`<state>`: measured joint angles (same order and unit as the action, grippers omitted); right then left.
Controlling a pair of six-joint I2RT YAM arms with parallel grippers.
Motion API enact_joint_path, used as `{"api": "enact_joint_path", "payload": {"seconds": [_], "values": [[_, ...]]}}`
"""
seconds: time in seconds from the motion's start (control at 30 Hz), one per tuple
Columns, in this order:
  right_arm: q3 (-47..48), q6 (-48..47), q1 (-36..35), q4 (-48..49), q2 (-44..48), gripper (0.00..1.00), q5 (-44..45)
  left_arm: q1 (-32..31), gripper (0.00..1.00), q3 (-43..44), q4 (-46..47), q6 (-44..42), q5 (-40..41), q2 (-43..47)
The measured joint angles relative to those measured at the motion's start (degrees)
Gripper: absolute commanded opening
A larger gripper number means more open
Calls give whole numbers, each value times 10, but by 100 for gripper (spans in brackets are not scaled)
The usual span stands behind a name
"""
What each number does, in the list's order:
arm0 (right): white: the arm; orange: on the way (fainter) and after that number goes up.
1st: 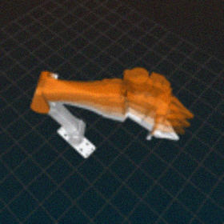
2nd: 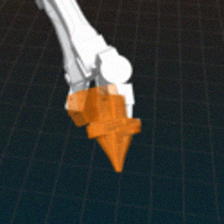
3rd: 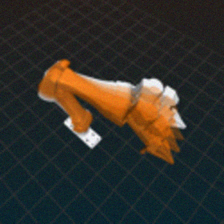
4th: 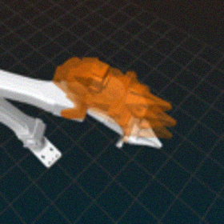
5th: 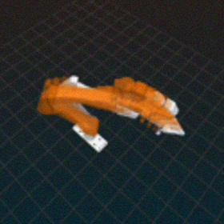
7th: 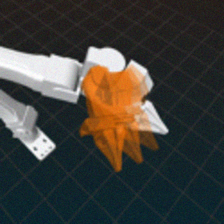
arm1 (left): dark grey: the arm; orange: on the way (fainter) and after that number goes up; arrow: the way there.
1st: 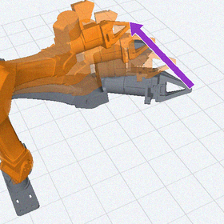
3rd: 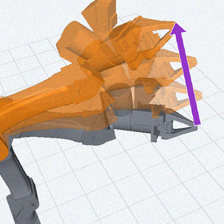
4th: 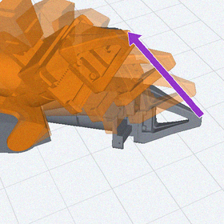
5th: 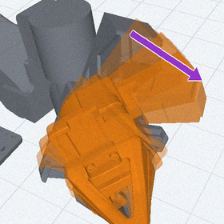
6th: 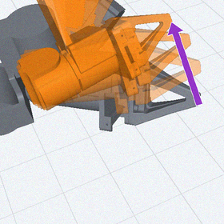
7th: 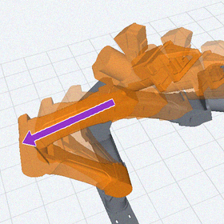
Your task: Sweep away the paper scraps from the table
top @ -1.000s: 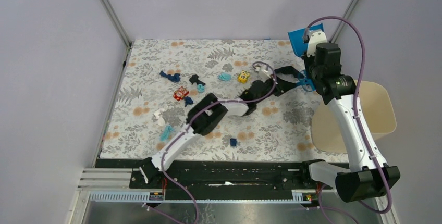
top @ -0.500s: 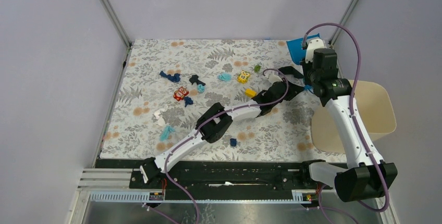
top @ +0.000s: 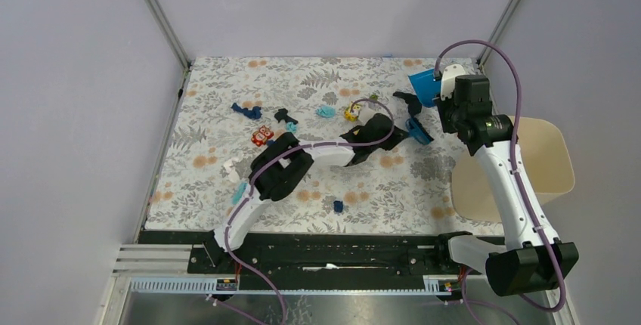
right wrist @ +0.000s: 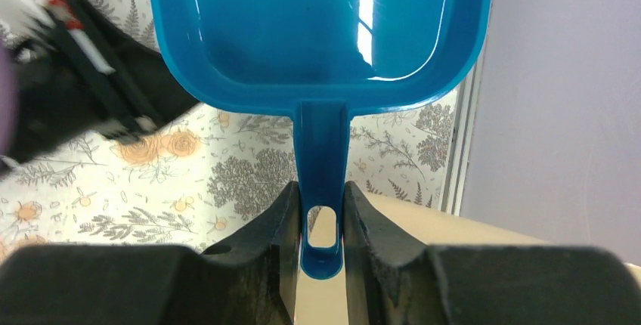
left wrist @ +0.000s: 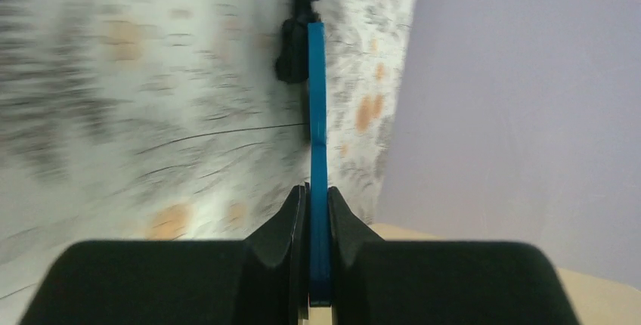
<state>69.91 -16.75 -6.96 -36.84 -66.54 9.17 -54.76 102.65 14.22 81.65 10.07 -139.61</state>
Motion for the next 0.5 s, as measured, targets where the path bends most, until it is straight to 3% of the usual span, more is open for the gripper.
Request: {"api": "enact_joint_path", "payload": {"seconds": [0.3, 0.5], "values": [[12, -61, 0, -70, 12, 0, -3, 54, 0, -337, 48, 17, -63, 219], [30, -111, 0, -127, 8, 0, -15, 52, 0, -408, -31, -79, -88, 362]]}}
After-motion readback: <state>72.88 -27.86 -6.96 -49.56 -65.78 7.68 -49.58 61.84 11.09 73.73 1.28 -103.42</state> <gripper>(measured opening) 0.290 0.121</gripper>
